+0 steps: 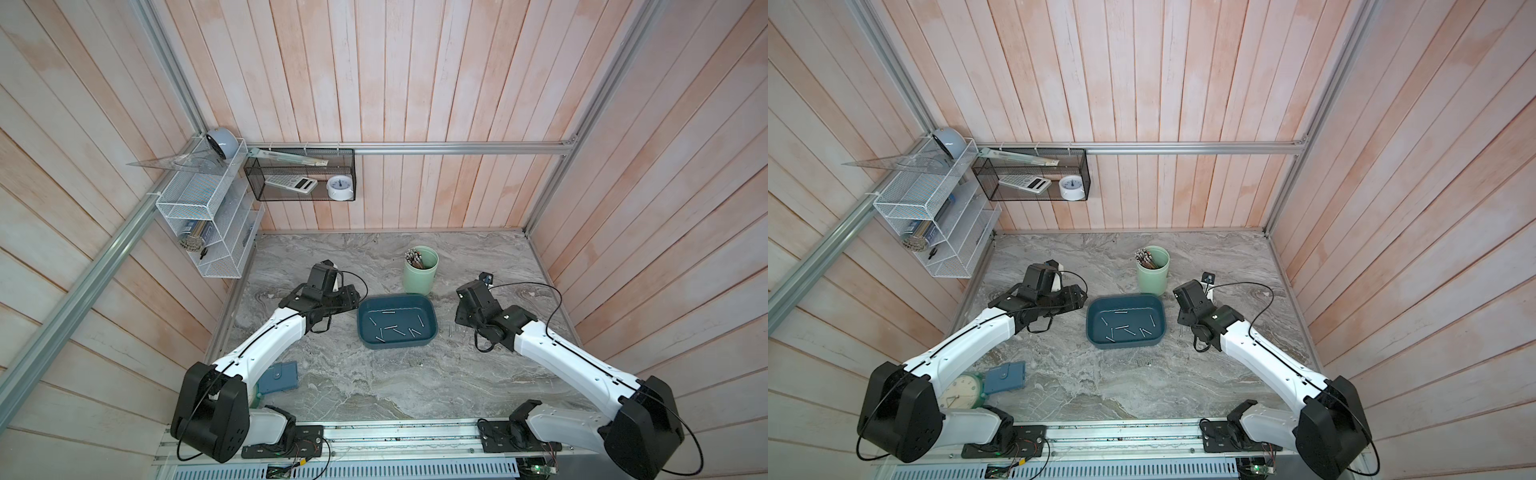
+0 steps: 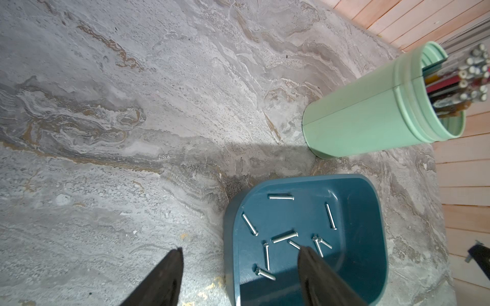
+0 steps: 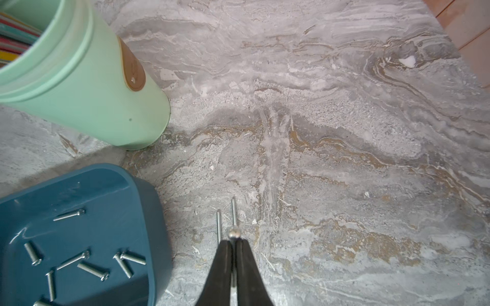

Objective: Take out the screws from the storage box
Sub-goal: Place the screw at the center of the board.

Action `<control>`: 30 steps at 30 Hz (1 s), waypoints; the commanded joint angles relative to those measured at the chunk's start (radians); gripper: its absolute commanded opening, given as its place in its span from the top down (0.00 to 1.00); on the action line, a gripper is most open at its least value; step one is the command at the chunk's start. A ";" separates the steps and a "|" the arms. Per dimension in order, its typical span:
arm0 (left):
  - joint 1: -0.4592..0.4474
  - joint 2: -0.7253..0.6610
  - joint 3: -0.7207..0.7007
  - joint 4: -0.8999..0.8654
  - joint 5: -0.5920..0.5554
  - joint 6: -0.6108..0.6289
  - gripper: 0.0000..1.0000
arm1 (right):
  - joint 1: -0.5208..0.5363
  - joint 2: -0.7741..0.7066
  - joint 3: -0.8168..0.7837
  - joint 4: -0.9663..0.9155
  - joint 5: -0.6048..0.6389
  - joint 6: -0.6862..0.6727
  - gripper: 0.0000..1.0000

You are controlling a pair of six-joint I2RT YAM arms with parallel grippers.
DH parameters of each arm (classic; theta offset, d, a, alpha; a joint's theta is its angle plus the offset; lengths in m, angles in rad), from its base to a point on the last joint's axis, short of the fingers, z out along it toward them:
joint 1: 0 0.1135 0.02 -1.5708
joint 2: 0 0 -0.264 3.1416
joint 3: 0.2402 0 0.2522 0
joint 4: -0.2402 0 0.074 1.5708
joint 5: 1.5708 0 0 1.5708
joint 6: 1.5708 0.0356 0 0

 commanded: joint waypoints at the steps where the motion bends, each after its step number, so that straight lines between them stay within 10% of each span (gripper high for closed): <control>1: -0.004 0.002 0.029 -0.004 -0.020 0.021 0.26 | -0.003 0.065 0.009 -0.032 -0.059 -0.026 0.90; 30: -0.004 0.010 0.030 -0.009 -0.031 0.023 0.26 | -0.078 0.413 0.076 -0.055 -0.285 -0.084 0.82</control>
